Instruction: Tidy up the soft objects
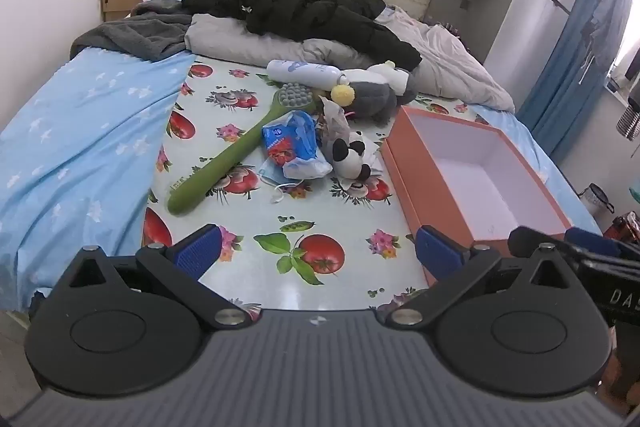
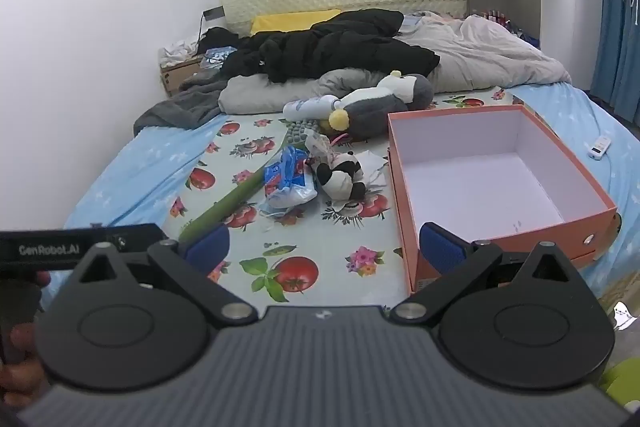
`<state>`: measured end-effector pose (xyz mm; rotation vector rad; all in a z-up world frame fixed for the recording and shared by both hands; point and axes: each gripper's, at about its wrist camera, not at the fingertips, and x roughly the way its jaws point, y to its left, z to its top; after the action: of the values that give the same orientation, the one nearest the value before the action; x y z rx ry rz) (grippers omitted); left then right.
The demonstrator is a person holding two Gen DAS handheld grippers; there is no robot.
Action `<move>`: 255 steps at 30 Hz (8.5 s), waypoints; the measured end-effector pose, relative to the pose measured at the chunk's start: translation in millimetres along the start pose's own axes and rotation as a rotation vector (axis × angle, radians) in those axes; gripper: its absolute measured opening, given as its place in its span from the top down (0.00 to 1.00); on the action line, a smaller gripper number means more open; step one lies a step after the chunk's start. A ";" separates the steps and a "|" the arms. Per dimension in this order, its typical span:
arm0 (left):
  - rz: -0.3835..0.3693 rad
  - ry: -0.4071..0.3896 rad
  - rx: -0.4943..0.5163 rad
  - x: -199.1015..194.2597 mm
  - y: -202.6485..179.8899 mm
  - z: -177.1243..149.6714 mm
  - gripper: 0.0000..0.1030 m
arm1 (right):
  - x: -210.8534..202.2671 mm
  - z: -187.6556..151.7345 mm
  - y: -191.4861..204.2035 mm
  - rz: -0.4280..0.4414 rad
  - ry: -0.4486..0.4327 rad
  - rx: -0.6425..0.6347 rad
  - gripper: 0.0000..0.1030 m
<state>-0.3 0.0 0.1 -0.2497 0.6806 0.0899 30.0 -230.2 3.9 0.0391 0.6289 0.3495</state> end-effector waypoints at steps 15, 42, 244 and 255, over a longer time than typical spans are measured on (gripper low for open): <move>-0.008 -0.005 -0.004 -8.3 -0.1 6.3 0.00 | -0.7 -3.8 -3.3 0.003 0.015 0.027 0.00; -0.040 0.019 -0.006 -3.9 -7.2 3.6 0.00 | 0.1 -4.5 -8.5 -0.004 0.034 0.049 0.00; -0.147 0.221 -0.173 258.1 86.9 -19.6 0.54 | 260.7 -41.3 -9.7 -0.073 0.287 0.173 0.41; -0.135 0.227 -0.143 272.0 85.3 -26.3 0.65 | 281.5 -45.8 -5.8 -0.058 0.349 0.217 0.46</move>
<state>180.4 75.9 -208.5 -0.4475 0.8820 -0.0193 216.9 -145.4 -194.3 0.1701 1.0104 0.2314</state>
